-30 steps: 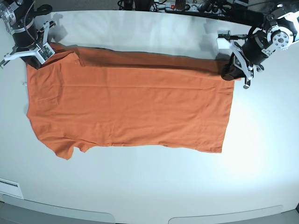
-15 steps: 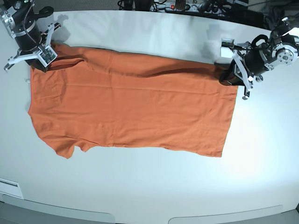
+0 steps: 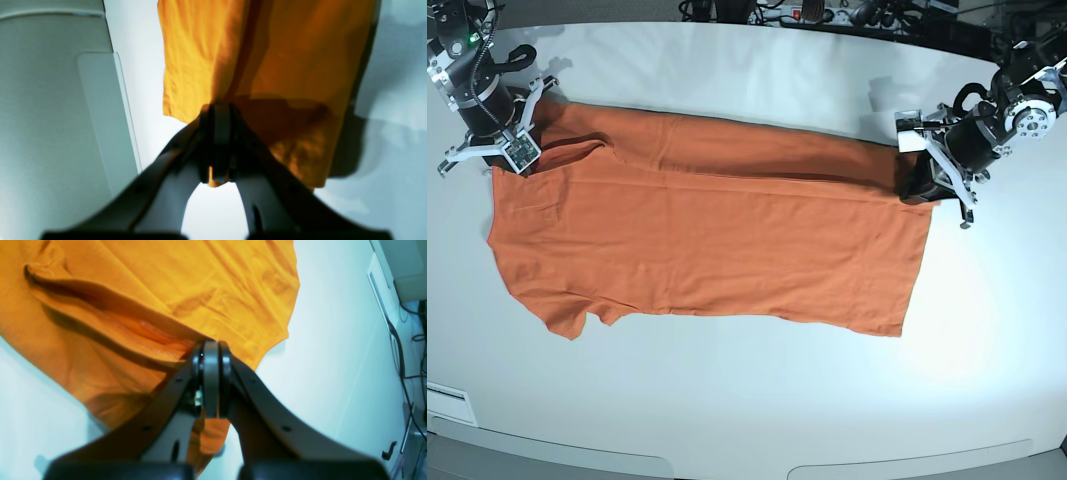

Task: Fold the T-shirt properly
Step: 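Release the edge and reposition both grippers along the shirt's back edge, then grasp the shirt edge with both grippers and pull it taut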

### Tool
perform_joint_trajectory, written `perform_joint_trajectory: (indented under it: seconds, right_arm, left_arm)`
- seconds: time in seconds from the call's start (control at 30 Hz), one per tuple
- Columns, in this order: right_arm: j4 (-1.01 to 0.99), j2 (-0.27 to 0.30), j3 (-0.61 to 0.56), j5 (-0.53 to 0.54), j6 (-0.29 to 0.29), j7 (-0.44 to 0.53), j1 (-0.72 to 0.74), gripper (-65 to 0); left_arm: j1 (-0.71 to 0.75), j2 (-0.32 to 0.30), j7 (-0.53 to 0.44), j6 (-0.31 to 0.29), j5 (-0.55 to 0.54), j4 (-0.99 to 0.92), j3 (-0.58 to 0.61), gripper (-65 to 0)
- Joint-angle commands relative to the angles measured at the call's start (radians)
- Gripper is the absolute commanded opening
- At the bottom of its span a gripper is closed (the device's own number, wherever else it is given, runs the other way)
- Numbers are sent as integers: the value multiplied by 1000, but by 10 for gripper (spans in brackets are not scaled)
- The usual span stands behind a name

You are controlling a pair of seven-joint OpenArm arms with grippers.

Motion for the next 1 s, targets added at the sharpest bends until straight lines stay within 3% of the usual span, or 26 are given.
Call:
perform_joint_trajectory:
  seconds: [0.0,0.23,0.5,0.8,0.87,0.97]
  right_arm:
    - [5,15,9,-4,-8,19,3,-650]
    - [-66,14,9,47,29,34,51,-650]
    - [-101,14,9,83,29,34,100,-650]
    - [-100,14,9,78,-23,60,102,-642]
    - [-100,14,9,77,-60,60,102,-516]
    - [-100,14,9,78,-100,55,102,-359]
  left_arm:
    - [-13,-16,-11,20,14,1,-9,-650]
    - [-51,19,-29,16,2,-36,-9,-650]
    - [-53,45,-33,16,-19,-39,-9,-650]
    - [-53,90,-63,40,-32,-66,-9,-650]
    - [-53,93,-63,90,-33,-66,-9,-650]
    - [-53,93,-63,230,-32,-66,-9,-650]
